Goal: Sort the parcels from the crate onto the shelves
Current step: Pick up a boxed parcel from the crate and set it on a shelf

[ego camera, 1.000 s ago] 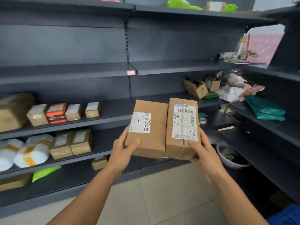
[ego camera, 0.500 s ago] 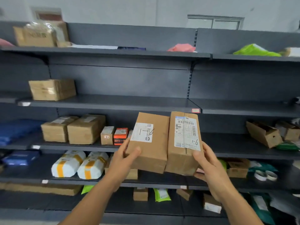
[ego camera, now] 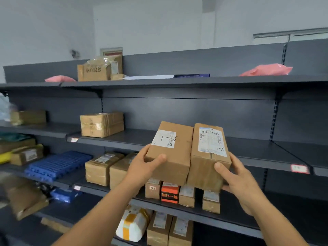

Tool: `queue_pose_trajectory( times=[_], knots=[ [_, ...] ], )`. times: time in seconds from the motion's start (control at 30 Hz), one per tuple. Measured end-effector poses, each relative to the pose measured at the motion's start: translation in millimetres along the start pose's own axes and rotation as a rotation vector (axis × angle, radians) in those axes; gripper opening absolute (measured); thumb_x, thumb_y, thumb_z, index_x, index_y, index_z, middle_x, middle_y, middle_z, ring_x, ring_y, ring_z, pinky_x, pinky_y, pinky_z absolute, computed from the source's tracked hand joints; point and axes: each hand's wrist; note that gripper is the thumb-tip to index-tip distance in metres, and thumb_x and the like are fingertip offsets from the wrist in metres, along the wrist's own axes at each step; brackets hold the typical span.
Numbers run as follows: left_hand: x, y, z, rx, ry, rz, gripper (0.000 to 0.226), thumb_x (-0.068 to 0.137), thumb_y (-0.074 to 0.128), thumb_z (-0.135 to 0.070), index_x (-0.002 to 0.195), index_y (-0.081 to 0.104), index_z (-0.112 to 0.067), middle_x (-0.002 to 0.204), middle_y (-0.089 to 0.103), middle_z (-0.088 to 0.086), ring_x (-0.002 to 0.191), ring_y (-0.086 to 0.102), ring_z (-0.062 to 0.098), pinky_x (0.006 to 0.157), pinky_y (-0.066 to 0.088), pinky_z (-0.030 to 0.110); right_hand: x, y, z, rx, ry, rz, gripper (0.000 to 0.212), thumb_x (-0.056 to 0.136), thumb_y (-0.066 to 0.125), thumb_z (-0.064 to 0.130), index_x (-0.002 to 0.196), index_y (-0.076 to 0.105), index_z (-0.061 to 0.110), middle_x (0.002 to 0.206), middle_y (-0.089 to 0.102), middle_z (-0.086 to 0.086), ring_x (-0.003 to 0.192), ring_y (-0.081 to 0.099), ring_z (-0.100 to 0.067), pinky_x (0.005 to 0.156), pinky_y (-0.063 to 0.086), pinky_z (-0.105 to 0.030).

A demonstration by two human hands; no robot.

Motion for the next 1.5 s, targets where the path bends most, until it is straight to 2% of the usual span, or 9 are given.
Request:
queue_pose_trajectory(
  times=[0.2, 0.3, 0.43, 0.57, 0.7, 0.87, 1.13, 1.23, 1.5],
  knots=[
    [71.2, -29.8, 7.1, 0.027, -0.029, -0.107, 0.025, 0.086, 0.066, -0.042, 0.101, 0.045, -0.045, 0.097, 0.051, -0.019, 0.088, 0.048, 0.002, 0.070, 0.044, 0.025, 92.6, 52.8, 4.0, -0.104, -0.052, 0.089, 0.052, 0.085, 0.064, 0.045, 0.130, 0.041, 0.055, 0.123, 0.058, 0.015, 0.106, 0.060, -0.014, 0.085, 0.056, -0.045],
    [98.3, -49.8, 16.0, 0.040, -0.056, -0.158, 0.042, 0.084, 0.068, -0.044, 0.116, 0.042, -0.040, 0.106, 0.053, -0.010, 0.096, 0.050, 0.010, 0.066, 0.042, 0.024, 127.1, 83.1, 1.8, -0.148, -0.062, 0.111, 0.055, 0.086, 0.065, 0.042, 0.134, 0.039, 0.052, 0.123, 0.058, 0.016, 0.109, 0.059, -0.015, 0.090, 0.053, -0.048],
    [143.5, -79.4, 36.7, 0.035, -0.098, -0.230, 0.063, 0.078, 0.073, -0.047, 0.132, 0.046, -0.028, 0.117, 0.054, -0.003, 0.108, 0.051, 0.020, 0.088, 0.049, 0.039, 168.1, 123.8, -3.1, -0.216, -0.053, 0.146, 0.063, 0.086, 0.069, 0.028, 0.137, 0.037, 0.048, 0.124, 0.057, 0.015, 0.111, 0.058, -0.016, 0.090, 0.054, -0.046],
    [192.1, -99.9, 54.3, 0.081, -0.106, -0.225, 0.066, 0.079, 0.071, -0.049, 0.133, 0.045, -0.023, 0.114, 0.052, -0.004, 0.105, 0.050, 0.018, 0.084, 0.045, 0.035, 207.3, 161.6, -7.2, -0.306, -0.014, 0.129, 0.072, 0.086, 0.069, 0.017, 0.142, 0.031, 0.042, 0.123, 0.056, 0.009, 0.110, 0.056, -0.018, 0.087, 0.054, -0.040],
    [247.4, -124.1, 74.8, 0.080, -0.110, -0.192, 0.053, 0.079, 0.071, -0.050, 0.121, 0.048, -0.026, 0.114, 0.057, -0.004, 0.101, 0.053, 0.017, 0.088, 0.048, 0.036, 245.8, 200.0, -7.3, -0.390, -0.027, 0.082, 0.075, 0.088, 0.066, 0.014, 0.146, 0.025, 0.039, 0.110, 0.055, 0.015, 0.089, 0.055, -0.007, 0.066, 0.046, -0.022],
    [312.6, -151.8, 100.2, 0.113, -0.086, -0.158, 0.076, 0.081, 0.073, -0.041, 0.145, 0.033, -0.027, 0.117, 0.054, -0.005, 0.103, 0.054, 0.017, 0.088, 0.047, 0.031, 280.9, 248.2, -13.9, -0.532, -0.011, 0.036, 0.096, 0.091, 0.062, 0.013, 0.150, -0.007, 0.043, 0.122, 0.055, 0.004, 0.088, 0.055, -0.014, 0.071, 0.048, -0.027],
    [367.3, -171.5, 127.9, 0.929, 0.177, -0.060, 0.049, 0.092, 0.057, -0.037, 0.140, 0.047, -0.031, 0.147, 0.030, 0.008, 0.137, 0.028, 0.030, 0.112, 0.030, 0.042, 318.7, 302.2, -25.1, -0.828, -0.057, 0.004, 0.084, 0.090, 0.061, 0.015, 0.150, 0.008, 0.041, 0.138, 0.047, -0.004, 0.111, 0.055, -0.021, 0.087, 0.050, -0.033],
    [379.8, -173.2, 128.1, 1.132, 0.305, -0.040, 0.045, 0.095, 0.052, -0.031, 0.139, 0.049, -0.027, 0.140, 0.045, 0.005, 0.135, 0.033, 0.024, 0.110, 0.031, 0.040, 328.3, 311.4, -24.5, -0.859, -0.041, -0.008, 0.083, 0.089, 0.062, 0.014, 0.150, 0.011, 0.038, 0.139, 0.047, -0.005, 0.114, 0.055, -0.023, 0.090, 0.049, -0.035],
    [363.1, -145.4, 110.0, 1.073, 0.427, 0.076, 0.070, 0.093, 0.056, -0.038, 0.152, 0.021, -0.021, 0.155, 0.028, 0.003, 0.146, 0.016, 0.023, 0.119, 0.012, 0.039, 312.2, 304.9, -20.6, -0.922, -0.007, -0.015, 0.101, 0.087, 0.068, 0.030, 0.151, -0.009, 0.035, 0.157, 0.019, -0.001, 0.138, 0.034, -0.024, 0.106, 0.038, -0.037]
  ],
)
Point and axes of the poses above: each hand's wrist, its own x-axis towards the middle knuckle, its own y-axis out of the palm, z = x × y
